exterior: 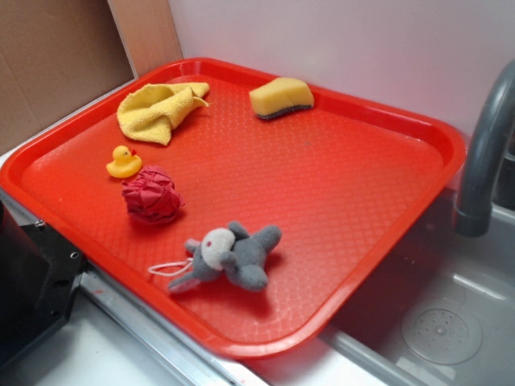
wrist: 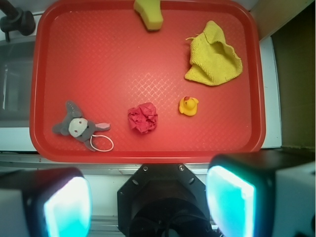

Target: Grab the yellow cloth.

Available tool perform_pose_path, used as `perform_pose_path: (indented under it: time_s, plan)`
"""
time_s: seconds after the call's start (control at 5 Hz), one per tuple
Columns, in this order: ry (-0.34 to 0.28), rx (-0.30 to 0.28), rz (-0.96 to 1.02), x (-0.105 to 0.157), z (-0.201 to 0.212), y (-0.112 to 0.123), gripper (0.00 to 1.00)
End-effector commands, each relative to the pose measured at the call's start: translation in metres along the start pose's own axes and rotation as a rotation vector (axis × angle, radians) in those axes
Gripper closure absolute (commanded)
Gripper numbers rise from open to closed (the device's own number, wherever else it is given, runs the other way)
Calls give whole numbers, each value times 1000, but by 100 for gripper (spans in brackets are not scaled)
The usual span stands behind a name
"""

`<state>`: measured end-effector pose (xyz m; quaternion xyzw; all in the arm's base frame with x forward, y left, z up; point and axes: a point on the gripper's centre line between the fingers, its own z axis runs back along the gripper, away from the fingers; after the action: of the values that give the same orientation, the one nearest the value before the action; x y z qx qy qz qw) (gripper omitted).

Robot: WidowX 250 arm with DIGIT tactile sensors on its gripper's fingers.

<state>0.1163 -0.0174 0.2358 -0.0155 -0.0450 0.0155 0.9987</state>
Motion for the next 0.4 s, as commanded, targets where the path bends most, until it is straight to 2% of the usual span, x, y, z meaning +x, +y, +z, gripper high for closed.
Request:
perform_pose_path:
  time_s: [0.0, 0.2]
  plan:
    - [0, 0, 0, 0, 0, 0, 0]
    - [-3, 43, -7, 9, -14, 10, 0]
